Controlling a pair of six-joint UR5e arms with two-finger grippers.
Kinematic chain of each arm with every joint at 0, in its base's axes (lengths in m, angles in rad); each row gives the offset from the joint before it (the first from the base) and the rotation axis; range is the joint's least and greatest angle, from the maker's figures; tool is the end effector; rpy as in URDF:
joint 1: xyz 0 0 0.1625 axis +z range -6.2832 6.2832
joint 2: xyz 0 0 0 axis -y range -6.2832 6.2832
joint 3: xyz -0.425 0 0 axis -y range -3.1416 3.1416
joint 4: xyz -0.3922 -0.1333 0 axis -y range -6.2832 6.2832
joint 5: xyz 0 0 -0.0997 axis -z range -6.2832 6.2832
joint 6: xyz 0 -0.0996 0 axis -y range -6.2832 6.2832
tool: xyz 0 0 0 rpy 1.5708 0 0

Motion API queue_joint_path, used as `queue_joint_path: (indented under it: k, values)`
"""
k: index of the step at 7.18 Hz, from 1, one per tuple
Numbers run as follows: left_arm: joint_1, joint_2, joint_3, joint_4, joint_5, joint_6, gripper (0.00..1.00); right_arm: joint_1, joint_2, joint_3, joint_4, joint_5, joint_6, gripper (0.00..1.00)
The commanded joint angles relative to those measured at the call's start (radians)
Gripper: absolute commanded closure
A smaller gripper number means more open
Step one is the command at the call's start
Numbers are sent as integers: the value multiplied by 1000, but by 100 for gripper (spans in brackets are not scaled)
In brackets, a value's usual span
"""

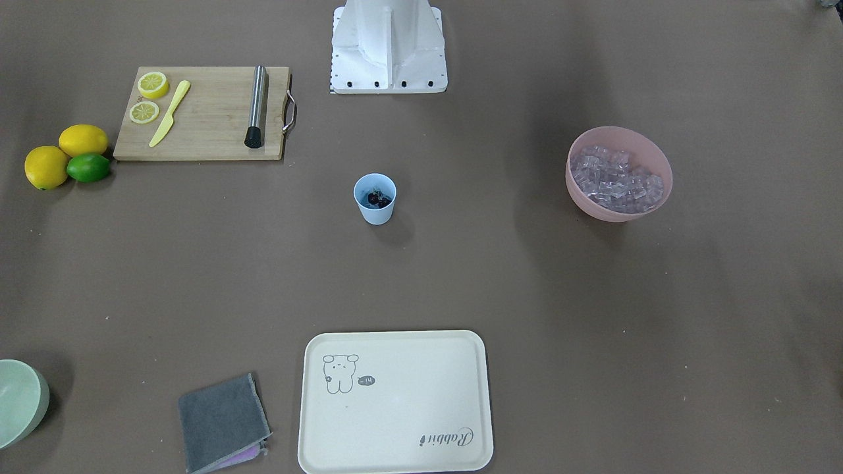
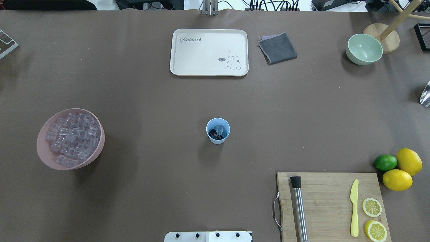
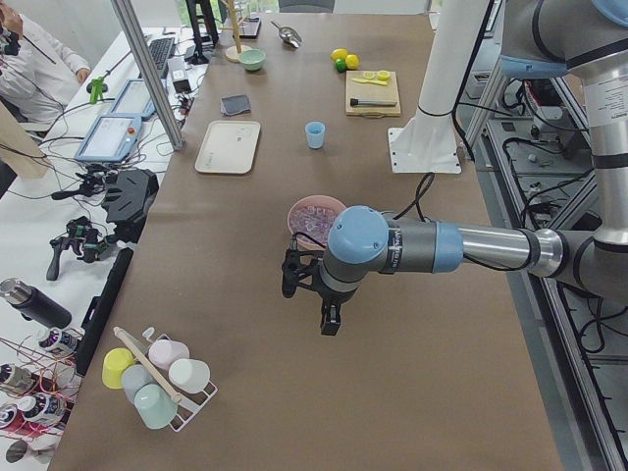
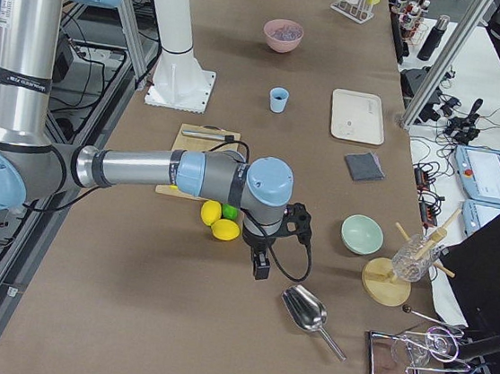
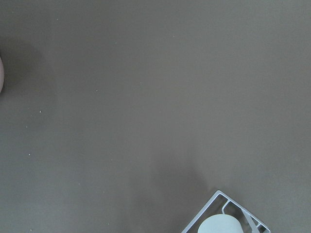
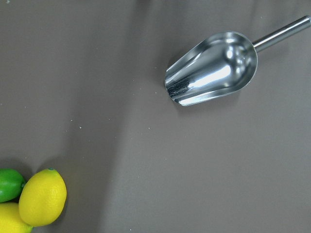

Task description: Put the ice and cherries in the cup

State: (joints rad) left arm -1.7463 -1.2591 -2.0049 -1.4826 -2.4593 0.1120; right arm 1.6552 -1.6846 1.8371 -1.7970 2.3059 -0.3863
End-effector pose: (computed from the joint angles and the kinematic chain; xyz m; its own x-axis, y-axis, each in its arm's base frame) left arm -0.1181 -0.3454 0.5785 0.6411 0.0265 -0.7670 0.1035 0.9873 0.1207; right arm 0.1028 -0.4262 0.6062 0.7125 -0.2709 0.6473 0.1990 0.9626 0.1838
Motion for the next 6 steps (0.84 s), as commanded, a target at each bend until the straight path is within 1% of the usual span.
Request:
queue_joint_path:
  k: [1,2,3,6]
  values:
    - [13,-11,-14,-1,20,0,2,0,-9,-10,2,-13,0,0]
    - [20,-32,-5,2,35,-8,3,0,-30,-9,4,-13,-5,0]
    - [18,-32,-9,4,54,-9,2,0,-32,0,4,-16,-6,0]
    - [19,-36,-17,4,56,-9,3,18,-50,40,4,-17,-8,0]
